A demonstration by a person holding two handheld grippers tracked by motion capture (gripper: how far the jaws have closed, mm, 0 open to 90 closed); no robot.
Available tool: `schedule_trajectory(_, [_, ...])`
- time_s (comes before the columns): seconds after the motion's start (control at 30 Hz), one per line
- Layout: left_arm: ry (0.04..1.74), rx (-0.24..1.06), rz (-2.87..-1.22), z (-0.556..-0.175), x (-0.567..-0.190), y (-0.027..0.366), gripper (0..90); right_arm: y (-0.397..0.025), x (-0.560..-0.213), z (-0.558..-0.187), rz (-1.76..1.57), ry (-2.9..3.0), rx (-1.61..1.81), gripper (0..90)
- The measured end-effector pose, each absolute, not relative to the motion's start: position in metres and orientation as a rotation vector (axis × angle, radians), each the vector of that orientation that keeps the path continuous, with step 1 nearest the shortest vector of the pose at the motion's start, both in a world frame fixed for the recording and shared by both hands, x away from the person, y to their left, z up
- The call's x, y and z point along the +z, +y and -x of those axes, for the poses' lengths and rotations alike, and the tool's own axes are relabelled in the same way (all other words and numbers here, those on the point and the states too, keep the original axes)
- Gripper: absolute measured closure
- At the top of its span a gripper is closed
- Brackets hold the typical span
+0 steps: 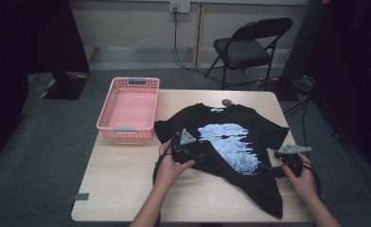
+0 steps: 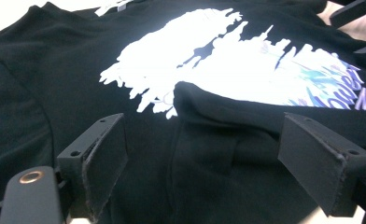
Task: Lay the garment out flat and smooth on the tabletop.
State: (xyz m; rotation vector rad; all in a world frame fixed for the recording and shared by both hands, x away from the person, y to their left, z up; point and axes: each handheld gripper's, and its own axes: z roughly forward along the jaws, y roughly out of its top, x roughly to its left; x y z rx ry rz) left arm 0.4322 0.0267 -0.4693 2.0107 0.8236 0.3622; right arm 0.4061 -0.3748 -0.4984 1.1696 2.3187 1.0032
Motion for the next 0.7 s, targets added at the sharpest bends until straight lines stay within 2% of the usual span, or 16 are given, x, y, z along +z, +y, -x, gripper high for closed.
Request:
schedule_trajectory(0.33, [0.863, 0.361, -2.022, -0.452, -0.47, 0.018, 16.1, -0.375, -0.498, -0.406, -1.165, 2.322, 1.004, 10.2])
schedule_trajectory(0.7, [0.876, 0.349, -2.062, -0.465, -0.474, 0.008, 23.7, -0.374, -0.498, -0.406, -1.164, 2.324, 1.005, 10.2])
